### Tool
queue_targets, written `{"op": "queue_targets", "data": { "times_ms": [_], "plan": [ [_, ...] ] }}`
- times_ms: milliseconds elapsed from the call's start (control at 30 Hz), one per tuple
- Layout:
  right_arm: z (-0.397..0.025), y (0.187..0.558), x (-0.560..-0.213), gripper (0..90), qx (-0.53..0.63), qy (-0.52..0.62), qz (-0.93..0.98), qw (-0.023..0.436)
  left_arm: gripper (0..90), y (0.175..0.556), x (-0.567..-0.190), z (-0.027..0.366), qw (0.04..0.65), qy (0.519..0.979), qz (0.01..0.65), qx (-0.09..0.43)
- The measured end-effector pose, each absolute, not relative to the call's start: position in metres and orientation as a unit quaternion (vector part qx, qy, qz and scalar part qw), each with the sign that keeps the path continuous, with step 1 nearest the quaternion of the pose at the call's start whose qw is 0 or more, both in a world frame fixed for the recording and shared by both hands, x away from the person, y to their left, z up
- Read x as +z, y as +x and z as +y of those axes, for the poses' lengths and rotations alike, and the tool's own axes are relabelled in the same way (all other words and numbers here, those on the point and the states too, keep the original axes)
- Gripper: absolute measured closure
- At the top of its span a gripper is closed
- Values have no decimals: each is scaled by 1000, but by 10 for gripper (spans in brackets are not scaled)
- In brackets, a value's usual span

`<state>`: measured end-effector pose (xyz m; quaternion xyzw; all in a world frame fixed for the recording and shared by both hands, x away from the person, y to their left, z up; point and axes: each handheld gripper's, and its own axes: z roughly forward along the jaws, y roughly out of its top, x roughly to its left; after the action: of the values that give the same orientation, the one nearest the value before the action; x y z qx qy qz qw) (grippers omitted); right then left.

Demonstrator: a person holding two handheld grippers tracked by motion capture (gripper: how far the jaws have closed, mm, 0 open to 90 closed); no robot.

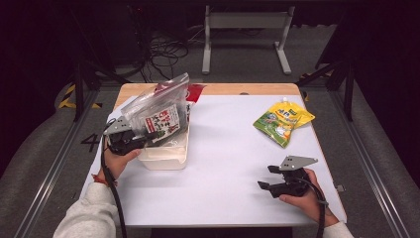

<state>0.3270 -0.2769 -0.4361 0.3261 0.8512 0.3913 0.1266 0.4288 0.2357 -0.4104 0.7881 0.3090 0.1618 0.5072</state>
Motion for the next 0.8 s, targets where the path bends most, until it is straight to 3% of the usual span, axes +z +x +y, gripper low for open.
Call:
{"op": "queue_targets", "data": {
  "times_ms": [800],
  "plan": [
    [-271,333,-436,304,391,317,855,123,647,413,-399,238,508,771,326,204]
  ]
}}
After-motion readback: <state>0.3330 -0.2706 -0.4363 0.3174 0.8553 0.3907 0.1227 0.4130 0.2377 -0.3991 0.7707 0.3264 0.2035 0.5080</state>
